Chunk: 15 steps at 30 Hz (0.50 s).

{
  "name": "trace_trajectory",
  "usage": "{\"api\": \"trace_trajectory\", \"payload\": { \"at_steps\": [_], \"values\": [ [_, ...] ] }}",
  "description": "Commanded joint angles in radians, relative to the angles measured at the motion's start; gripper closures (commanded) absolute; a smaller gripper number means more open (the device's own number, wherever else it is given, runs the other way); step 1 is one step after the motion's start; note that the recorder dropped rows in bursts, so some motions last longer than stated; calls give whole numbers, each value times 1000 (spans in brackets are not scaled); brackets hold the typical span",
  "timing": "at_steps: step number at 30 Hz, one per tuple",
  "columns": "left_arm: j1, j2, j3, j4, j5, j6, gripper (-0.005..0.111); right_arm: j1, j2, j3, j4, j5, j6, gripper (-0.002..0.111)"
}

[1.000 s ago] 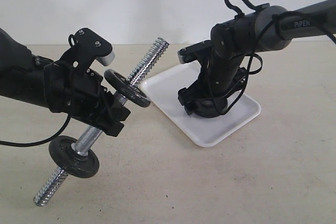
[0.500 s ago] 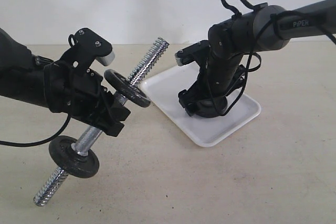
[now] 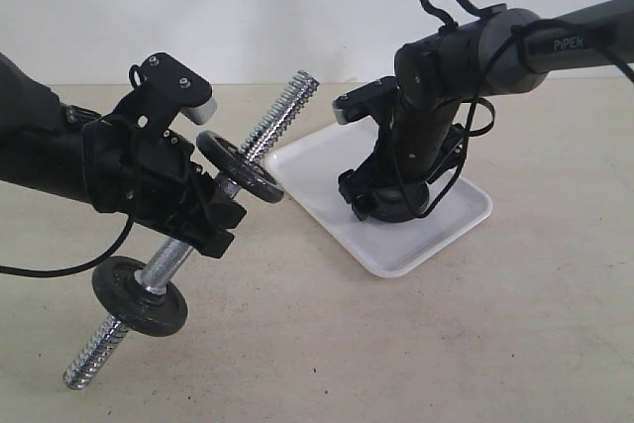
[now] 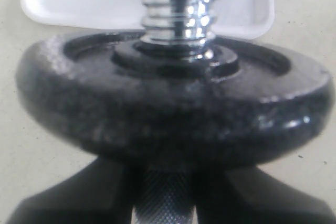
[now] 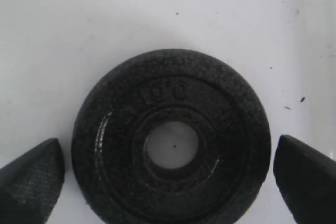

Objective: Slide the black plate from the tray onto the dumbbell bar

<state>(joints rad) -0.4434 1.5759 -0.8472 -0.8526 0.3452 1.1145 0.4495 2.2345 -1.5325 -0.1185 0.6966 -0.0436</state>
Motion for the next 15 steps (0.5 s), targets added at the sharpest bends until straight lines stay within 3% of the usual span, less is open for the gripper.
{"api": "trace_trajectory", "payload": {
  "at_steps": [1, 15],
  "values": [
    [3, -57, -32, -44, -60, 3, 102, -1, 114, 56, -30, 105, -58, 3],
    [3, -57, -32, -44, -60, 3, 102, -4, 114, 56, 14, 81, -127, 3]
  ]
}}
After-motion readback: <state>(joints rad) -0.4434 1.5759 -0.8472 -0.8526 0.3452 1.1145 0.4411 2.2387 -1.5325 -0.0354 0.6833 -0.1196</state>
